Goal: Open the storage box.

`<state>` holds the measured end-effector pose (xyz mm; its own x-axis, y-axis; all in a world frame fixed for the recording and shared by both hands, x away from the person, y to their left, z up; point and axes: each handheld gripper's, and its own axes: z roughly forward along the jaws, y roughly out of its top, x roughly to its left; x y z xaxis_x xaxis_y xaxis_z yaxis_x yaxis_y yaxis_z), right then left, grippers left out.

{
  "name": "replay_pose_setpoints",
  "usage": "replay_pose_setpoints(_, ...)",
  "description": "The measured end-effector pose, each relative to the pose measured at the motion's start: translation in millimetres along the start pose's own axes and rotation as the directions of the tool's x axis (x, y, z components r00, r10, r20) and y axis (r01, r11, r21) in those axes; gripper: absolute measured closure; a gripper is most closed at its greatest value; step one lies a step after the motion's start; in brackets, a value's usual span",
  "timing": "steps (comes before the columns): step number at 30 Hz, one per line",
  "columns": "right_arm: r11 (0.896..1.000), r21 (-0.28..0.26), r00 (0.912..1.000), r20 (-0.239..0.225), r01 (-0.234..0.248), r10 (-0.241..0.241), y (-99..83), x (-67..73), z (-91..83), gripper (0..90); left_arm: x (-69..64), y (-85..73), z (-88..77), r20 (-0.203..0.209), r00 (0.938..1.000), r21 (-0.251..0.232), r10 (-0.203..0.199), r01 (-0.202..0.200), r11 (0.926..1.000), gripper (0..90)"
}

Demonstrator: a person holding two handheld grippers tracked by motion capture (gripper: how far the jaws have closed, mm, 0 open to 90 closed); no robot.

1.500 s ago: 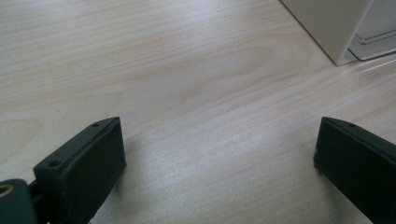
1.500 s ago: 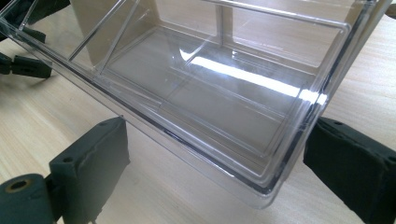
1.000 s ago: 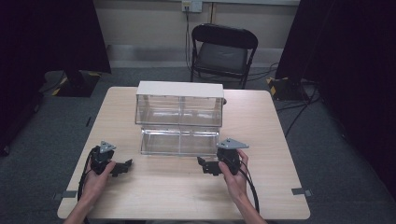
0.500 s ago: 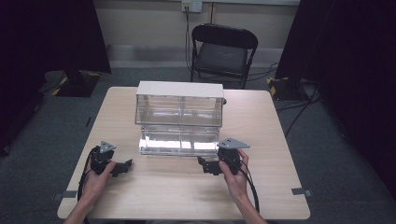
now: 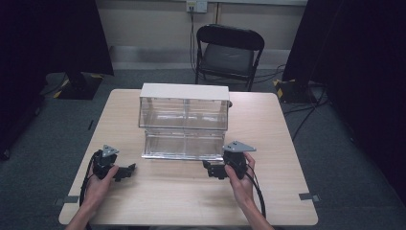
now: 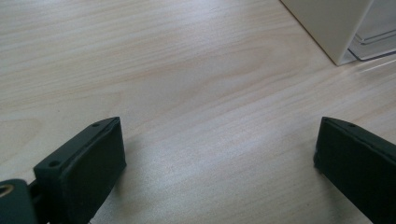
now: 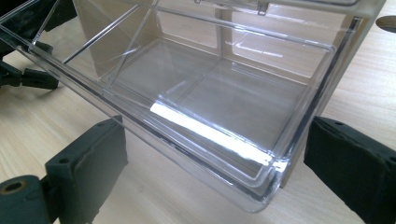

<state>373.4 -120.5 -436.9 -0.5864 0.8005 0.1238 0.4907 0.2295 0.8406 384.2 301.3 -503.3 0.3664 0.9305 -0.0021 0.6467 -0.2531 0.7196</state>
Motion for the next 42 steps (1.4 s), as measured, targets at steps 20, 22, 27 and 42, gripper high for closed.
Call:
replay_pose_setpoints(20,1.0,-0.013,0.9999,0.005,0.01,-0.01,4.5,1.5,-3.1,5.5,0.0,0.0,0.0,0.0,1.0,0.0,0.0,0.0,1.0,1.5)
replay_pose_setpoints(22,1.0,-0.016,1.0,0.005,0.009,-0.009,4.7,1.5,-3.3,5.5,0.0,0.0,0.0,0.0,1.0,0.0,0.0,0.0,1.0,1.6)
replay_pose_setpoints(27,1.0,-0.024,1.0,0.002,0.007,-0.007,6.2,2.0,-5.2,5.6,0.0,0.0,0.0,0.0,1.0,0.0,0.0,0.0,1.0,1.5)
replay_pose_setpoints(42,0.999,-0.04,0.9999,-0.006,0.008,-0.009,10.1,2.1,-7.8,5.7,0.0,0.0,0.0,0.0,1.0,0.0,0.0,0.0,1.0,1.6)
